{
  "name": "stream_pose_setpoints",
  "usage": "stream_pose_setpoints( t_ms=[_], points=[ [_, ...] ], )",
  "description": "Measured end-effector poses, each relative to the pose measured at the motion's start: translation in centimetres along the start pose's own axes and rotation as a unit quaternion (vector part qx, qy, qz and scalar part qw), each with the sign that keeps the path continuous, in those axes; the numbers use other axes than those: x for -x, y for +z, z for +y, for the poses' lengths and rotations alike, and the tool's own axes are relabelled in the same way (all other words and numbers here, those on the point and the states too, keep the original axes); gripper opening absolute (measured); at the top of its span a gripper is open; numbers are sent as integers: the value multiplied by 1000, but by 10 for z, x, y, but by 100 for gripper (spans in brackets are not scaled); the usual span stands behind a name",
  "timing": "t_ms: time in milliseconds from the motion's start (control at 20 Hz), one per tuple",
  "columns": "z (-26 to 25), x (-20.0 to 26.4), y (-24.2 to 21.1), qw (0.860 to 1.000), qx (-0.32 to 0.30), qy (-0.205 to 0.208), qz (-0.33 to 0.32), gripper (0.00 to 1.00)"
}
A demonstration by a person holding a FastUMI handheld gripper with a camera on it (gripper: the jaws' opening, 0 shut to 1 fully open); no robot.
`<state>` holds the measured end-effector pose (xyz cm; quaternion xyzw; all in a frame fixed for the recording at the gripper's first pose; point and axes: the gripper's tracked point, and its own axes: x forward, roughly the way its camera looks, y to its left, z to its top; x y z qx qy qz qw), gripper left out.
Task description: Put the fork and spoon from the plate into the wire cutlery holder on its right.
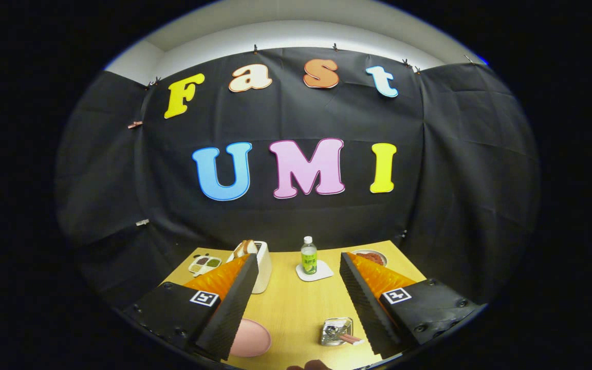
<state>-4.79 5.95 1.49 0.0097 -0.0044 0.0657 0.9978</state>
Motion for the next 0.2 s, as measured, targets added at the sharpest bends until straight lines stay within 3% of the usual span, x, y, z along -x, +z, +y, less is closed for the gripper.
stream_pose_setpoints(
  t_ms=[200],
  points=[
    [3,-2,7,1000,6,-6,-20,99]
  ],
)
